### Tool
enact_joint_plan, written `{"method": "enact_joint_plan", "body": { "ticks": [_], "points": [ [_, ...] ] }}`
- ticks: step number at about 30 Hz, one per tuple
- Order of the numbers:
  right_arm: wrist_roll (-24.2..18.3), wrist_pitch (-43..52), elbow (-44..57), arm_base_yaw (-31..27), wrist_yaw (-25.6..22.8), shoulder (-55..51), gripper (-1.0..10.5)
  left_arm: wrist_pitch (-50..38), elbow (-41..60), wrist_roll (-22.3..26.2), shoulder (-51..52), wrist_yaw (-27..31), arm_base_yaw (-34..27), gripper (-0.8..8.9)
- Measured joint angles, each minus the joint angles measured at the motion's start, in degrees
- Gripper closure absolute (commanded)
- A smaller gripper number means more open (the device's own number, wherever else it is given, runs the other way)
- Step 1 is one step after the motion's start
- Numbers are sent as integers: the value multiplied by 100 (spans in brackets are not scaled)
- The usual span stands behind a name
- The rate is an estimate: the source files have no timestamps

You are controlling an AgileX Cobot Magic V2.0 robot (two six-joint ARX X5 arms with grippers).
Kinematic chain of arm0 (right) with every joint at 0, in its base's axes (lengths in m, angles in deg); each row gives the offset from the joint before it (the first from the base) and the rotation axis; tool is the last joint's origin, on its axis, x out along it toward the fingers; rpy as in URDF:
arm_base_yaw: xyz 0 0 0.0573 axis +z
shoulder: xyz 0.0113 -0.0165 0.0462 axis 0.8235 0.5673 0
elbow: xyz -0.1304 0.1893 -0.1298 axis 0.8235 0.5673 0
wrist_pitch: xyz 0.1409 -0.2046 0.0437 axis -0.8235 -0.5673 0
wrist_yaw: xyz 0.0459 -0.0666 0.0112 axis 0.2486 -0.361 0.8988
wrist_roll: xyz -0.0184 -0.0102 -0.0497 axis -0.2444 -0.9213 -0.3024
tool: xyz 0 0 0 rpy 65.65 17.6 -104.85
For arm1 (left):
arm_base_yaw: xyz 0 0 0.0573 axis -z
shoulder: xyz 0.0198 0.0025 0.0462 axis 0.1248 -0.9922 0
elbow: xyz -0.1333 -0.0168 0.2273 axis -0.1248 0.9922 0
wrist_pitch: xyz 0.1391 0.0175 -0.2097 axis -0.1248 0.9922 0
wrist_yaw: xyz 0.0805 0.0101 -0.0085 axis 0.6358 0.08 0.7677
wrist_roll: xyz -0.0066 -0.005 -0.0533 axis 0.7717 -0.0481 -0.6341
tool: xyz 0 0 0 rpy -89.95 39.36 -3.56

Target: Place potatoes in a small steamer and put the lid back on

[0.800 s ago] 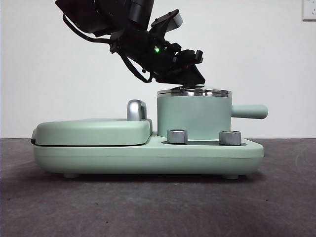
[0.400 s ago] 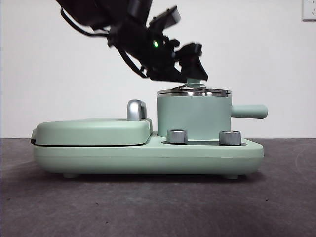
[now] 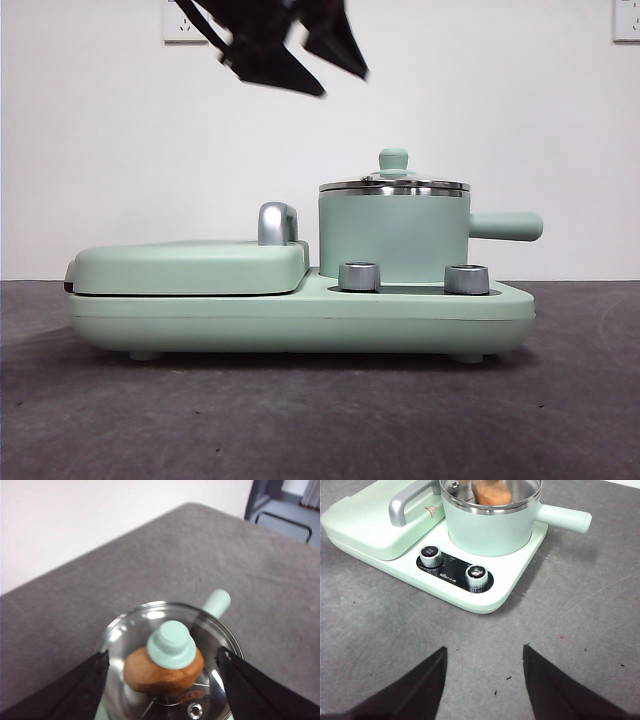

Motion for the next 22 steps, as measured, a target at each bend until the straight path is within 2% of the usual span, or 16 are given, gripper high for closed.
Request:
{"method": "enact_joint_plan", "body": {
  "ticks": [7,12,15,22],
  "points": [
    [0,0,0,0,2,0,716,-68,1604,-492,1491,-42,-282,472],
    [2,0,0,0,11,0,715,-199,3156,-901,2905,-15,-468,471],
    [2,0,0,0,15,0,715,-131,3753,-1106,3799,59,-546,471],
    [0,0,0,0,15,0,715,1012,4199,-1572,5224,448,-638,472]
  ]
}}
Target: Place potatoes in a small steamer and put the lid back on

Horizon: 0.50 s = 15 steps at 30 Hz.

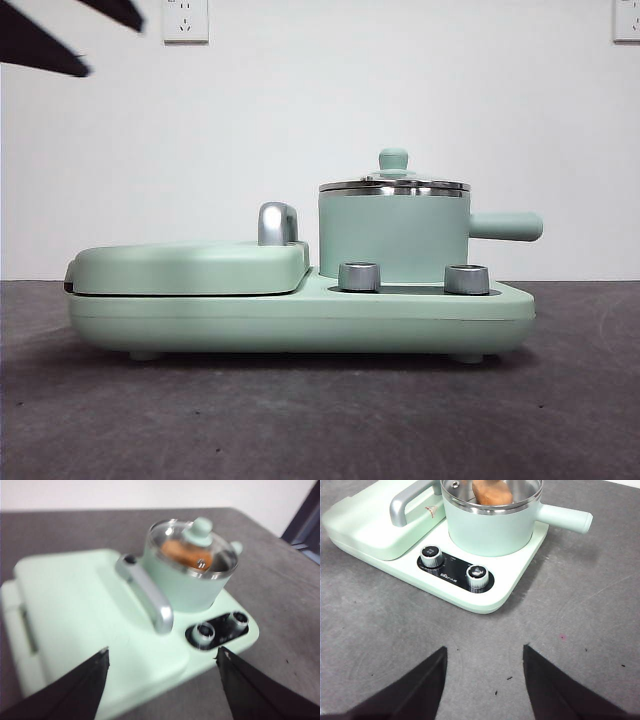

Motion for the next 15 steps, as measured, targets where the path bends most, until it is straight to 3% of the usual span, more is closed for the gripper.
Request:
{"method": "enact_joint_plan", "body": {
  "ticks": [7,13,14,15],
  "points": [
    [2,2,0,0,0,0,715,745,7,-737,887,1416,2,472],
    [0,4,0,0,2,0,715,894,7,-868,1370,1545,2,493],
    [0,2,0,0,0,0,723,957,7,-870,1410,1532,2,584],
    [2,2,0,0,2,0,825,1043,7,-863,1458,1497,2,833]
  ]
}}
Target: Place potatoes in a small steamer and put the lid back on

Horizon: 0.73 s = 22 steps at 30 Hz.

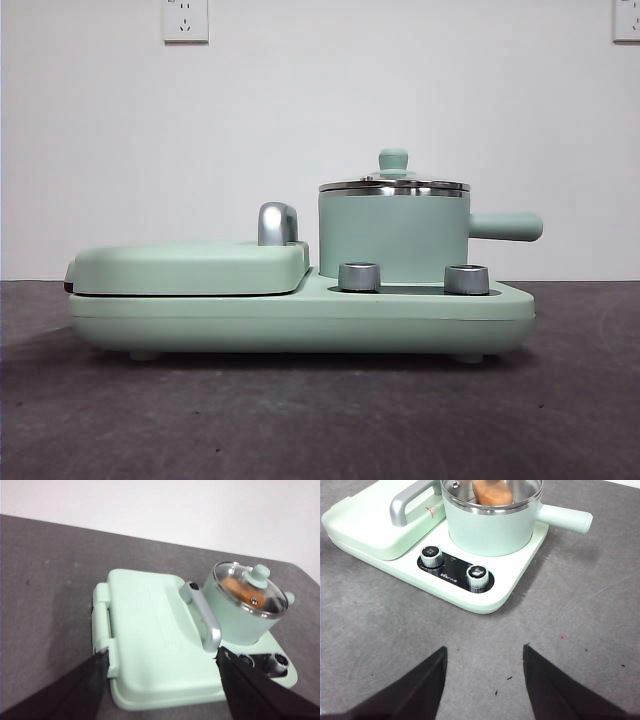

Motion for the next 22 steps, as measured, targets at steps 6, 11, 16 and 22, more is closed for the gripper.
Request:
{"method": "enact_joint_plan", "body": {
  "ticks": [6,11,16,22],
  "points": [
    [33,127,0,0,7,2,928,192,0,-20,111,-282,0,808],
    [33,131,0,0,4,-7,928,308,0,-22,114,-289,0,807],
    [33,142,0,0,2,-7,928,310,0,-22,114,-289,0,807],
    [33,146,0,0,4,-9,928,264,28,317,199,-289,-52,807]
  ]
}}
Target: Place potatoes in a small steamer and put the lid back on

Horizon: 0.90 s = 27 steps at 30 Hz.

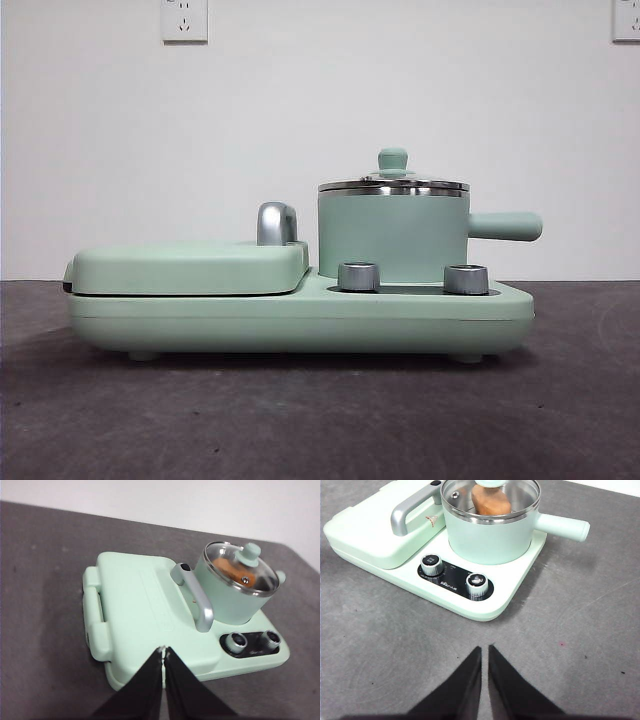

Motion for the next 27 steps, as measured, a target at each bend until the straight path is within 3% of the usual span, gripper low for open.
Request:
{"method": "enact_joint_plan", "body": {
  "ticks": [6,12,18,27],
  "points": [
    [0,2,0,0,0,0,928,-719,1272,673,1099,7,-1029,807],
    [0,4,0,0,0,-4,928,-1421,3003,951,2100,11,-2129,807],
    [0,4,0,0,0,-9,928,-1965,3637,970,2396,2,-2393,808],
    [0,7,0,0,0,-11,928,-2164,3679,927,2393,-74,-2398,808]
  ]
}}
